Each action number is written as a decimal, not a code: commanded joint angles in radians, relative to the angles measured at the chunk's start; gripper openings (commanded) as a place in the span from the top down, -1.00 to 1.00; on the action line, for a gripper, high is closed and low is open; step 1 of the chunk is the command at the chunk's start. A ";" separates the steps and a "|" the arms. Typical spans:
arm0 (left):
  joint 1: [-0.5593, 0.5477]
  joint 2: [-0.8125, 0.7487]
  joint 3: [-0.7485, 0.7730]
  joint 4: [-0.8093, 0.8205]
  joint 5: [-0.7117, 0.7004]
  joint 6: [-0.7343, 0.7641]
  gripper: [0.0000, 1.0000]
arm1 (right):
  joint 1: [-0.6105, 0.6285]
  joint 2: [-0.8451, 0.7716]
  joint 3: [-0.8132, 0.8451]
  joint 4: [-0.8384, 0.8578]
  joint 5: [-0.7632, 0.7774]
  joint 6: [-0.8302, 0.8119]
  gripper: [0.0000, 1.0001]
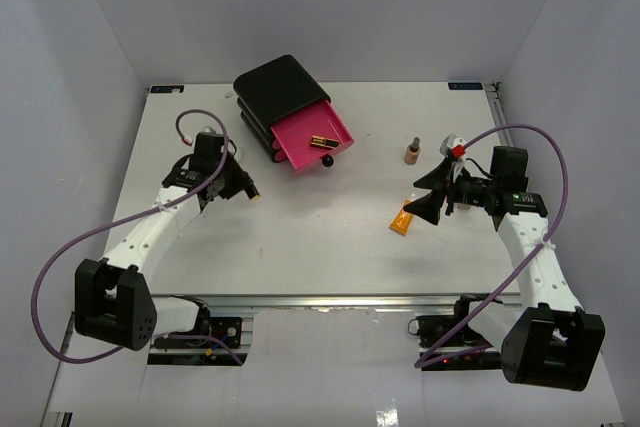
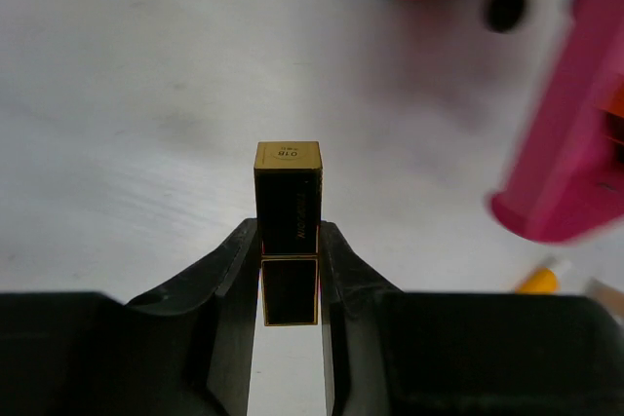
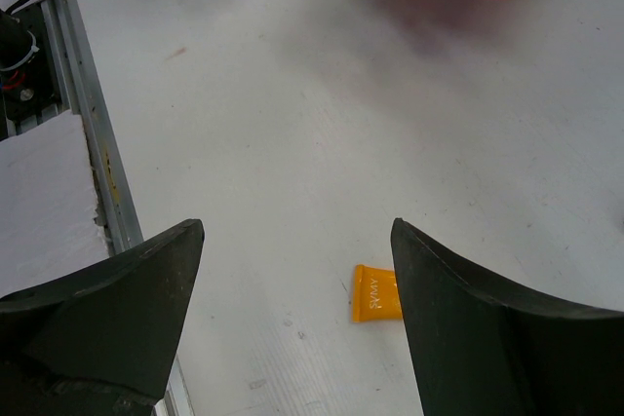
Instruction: Organize the makeup
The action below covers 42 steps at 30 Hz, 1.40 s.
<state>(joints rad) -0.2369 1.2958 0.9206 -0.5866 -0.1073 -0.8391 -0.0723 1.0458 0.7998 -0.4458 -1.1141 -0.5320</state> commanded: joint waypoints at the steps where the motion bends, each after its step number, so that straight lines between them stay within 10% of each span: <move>1: -0.096 -0.039 0.161 0.163 0.141 0.178 1.00 | -0.009 -0.010 -0.002 0.018 -0.029 -0.013 -0.68; 13: -0.329 0.401 0.765 0.035 -0.093 0.604 0.96 | -0.028 0.003 -0.010 0.019 -0.036 -0.017 -0.68; 22: -0.332 0.545 0.865 0.016 -0.252 0.814 0.81 | -0.032 0.010 -0.010 0.019 -0.035 -0.020 -0.68; 32: -0.352 0.604 0.886 0.017 -0.279 0.826 -0.28 | -0.038 0.011 -0.011 0.019 -0.033 -0.020 -0.68; 42: -0.371 0.520 0.898 0.011 -0.235 0.791 -0.63 | -0.040 -0.001 -0.025 0.010 -0.063 -0.065 -0.68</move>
<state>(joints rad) -0.5948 1.9092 1.7729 -0.5763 -0.3680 -0.0261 -0.1094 1.0554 0.7882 -0.4454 -1.1280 -0.5490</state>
